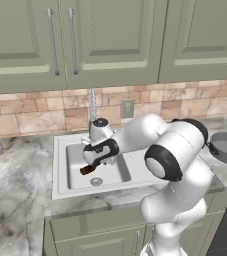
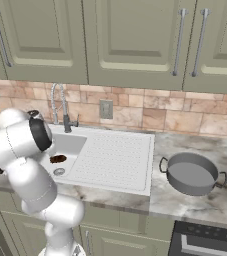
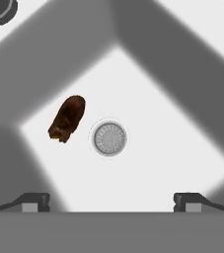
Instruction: Dump the sweet potato from the pot into the sink. Then turn on the water and wash the sweet potato. Then turn off the water and put the sweet potato back in the pot.
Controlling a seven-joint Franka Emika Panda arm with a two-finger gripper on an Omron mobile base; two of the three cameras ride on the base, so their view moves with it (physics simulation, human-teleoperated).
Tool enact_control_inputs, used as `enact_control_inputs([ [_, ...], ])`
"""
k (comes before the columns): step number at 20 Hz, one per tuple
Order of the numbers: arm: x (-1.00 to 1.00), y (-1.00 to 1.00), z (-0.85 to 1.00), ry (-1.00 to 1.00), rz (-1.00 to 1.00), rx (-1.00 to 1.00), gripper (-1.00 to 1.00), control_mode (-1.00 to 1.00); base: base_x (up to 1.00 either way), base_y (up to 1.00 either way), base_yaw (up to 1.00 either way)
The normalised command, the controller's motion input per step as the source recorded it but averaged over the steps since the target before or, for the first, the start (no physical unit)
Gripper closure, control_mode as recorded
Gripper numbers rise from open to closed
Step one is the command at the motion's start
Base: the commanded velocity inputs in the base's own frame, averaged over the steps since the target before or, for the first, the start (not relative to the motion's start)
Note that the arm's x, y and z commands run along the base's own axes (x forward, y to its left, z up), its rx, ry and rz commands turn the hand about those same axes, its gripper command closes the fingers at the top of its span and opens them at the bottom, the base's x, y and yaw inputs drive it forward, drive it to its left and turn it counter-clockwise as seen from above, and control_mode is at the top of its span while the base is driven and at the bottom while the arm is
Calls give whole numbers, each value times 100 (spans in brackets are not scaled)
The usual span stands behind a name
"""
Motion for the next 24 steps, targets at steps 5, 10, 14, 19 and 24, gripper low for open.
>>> enact_control_inputs([
  [5,13,7,-37,0,-4,0,-100,-100,0,0,0],
  [10,15,7,-33,0,-5,0,-100,-100,0,0,0],
  [14,16,2,-19,0,-4,0,-100,-100,0,0,0],
  [19,23,0,-11,0,-3,0,-100,-100,0,0,0],
  [24,26,0,-19,5,-4,0,-100,-100,0,0,0],
])
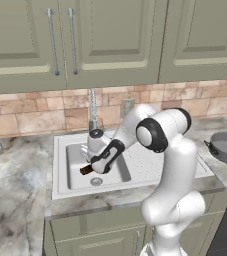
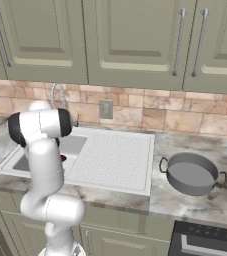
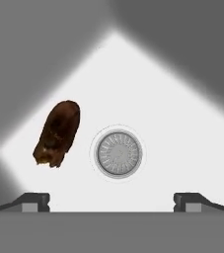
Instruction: Dump the sweet potato from the pot into the sink. Then turn on the water and wash the sweet potato. Then turn off the water and put the sweet potato back in the pot.
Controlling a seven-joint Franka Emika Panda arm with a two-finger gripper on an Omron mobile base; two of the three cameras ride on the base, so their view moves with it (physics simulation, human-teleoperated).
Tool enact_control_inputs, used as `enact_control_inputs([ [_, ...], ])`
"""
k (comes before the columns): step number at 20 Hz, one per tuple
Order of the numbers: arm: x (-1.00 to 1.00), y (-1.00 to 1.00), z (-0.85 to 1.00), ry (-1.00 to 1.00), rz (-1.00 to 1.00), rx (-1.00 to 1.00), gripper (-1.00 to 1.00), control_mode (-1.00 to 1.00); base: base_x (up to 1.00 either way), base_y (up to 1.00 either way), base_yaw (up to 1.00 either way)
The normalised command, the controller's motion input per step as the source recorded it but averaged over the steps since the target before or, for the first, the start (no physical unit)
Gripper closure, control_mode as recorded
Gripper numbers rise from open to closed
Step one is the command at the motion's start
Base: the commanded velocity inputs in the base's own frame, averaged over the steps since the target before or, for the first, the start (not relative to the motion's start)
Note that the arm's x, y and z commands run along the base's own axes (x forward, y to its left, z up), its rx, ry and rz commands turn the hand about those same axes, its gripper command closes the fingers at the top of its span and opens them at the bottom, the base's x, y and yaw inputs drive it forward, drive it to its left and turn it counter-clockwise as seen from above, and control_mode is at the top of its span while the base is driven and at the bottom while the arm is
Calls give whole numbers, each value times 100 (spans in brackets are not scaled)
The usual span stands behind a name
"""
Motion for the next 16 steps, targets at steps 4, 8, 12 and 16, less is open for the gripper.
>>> enact_control_inputs([
  [4,27,0,-19,7,-2,0,-100,-100,0,0,0],
  [8,28,5,-18,6,-2,0,-100,-100,0,0,0],
  [12,29,5,-15,6,-1,0,-100,-100,0,0,0],
  [16,29,10,-16,5,-1,0,-100,-100,0,0,0],
])
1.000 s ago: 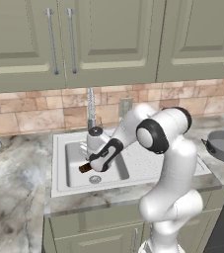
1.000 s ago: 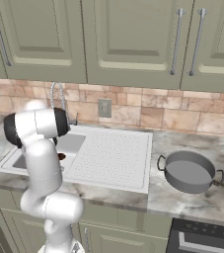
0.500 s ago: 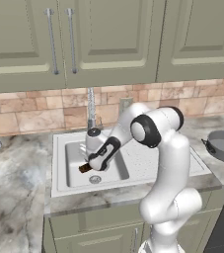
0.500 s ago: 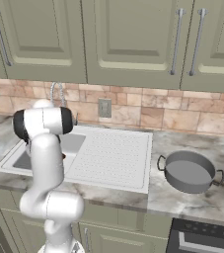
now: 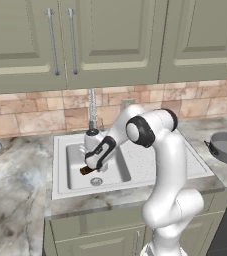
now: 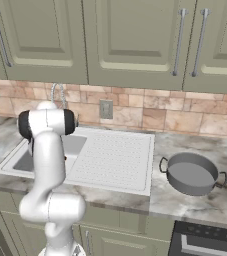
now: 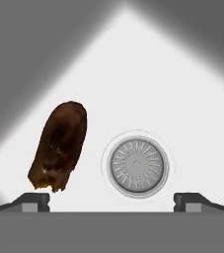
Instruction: Dump the sweet potato from the pot into the sink. Then turn on the water and wash the sweet potato. Then turn off the water and put the sweet potato back in the pot.
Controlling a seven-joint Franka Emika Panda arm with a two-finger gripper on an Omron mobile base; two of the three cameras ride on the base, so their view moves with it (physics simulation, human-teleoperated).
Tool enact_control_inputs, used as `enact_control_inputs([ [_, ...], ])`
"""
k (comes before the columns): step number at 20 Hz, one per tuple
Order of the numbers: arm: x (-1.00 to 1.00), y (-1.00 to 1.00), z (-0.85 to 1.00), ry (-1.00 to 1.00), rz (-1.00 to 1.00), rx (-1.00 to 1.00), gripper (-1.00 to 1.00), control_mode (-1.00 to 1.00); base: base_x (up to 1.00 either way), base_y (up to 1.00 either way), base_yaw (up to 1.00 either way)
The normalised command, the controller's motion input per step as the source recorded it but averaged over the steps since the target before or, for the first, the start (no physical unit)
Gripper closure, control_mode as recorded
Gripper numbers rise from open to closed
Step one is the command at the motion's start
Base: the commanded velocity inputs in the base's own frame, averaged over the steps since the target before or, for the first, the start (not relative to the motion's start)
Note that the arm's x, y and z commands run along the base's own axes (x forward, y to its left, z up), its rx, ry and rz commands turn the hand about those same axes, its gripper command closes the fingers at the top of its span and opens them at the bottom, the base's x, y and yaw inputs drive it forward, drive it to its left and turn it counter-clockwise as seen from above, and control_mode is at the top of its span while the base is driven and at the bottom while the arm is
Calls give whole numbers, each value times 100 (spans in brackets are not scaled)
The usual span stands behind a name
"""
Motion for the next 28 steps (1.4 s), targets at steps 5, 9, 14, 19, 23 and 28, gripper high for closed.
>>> enact_control_inputs([
  [5,21,13,-24,4,-1,0,-100,-100,0,0,0],
  [9,19,13,-26,2,0,0,-100,-100,0,0,0],
  [14,15,8,-28,0,-1,0,-100,-100,0,0,0],
  [19,12,1,-26,0,-2,0,-100,-100,0,0,0],
  [23,14,1,-28,0,-2,0,-100,-100,0,0,0],
  [28,16,1,-27,0,-1,0,-100,-100,0,0,0],
])
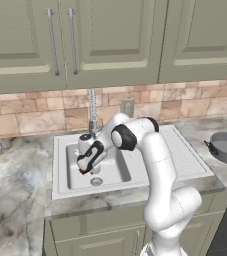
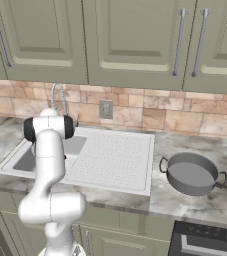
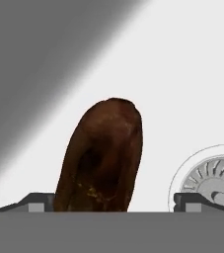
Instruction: Dump the sweet potato from the pot into the sink. Then turn on the water and wash the sweet potato. Then turn off the water and put the sweet potato back in the pot.
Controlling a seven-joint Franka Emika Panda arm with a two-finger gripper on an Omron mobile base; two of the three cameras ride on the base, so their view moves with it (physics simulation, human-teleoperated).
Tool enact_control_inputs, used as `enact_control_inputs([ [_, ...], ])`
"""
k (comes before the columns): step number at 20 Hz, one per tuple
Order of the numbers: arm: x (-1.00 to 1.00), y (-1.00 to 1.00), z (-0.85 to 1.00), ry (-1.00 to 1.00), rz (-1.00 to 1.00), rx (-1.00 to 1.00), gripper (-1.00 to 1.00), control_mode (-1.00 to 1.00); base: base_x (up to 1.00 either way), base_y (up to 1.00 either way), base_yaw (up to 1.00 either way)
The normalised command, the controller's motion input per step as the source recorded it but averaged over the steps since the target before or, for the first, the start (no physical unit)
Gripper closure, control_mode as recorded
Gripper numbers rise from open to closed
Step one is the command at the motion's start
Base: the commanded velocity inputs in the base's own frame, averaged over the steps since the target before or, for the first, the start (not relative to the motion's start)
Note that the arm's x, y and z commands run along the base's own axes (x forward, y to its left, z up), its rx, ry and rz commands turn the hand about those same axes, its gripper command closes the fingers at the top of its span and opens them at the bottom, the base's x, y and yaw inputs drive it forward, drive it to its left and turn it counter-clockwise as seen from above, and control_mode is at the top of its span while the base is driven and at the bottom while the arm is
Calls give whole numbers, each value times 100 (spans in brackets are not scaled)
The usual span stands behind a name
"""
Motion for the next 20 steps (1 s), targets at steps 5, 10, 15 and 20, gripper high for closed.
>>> enact_control_inputs([
  [5,18,1,-22,0,-1,0,-100,-100,0,0,0],
  [10,15,1,-28,1,-1,0,-100,-100,0,0,0],
  [15,16,5,-31,2,-1,0,100,-100,0,0,0],
  [20,22,10,-23,5,-2,0,100,-100,0,0,0],
])
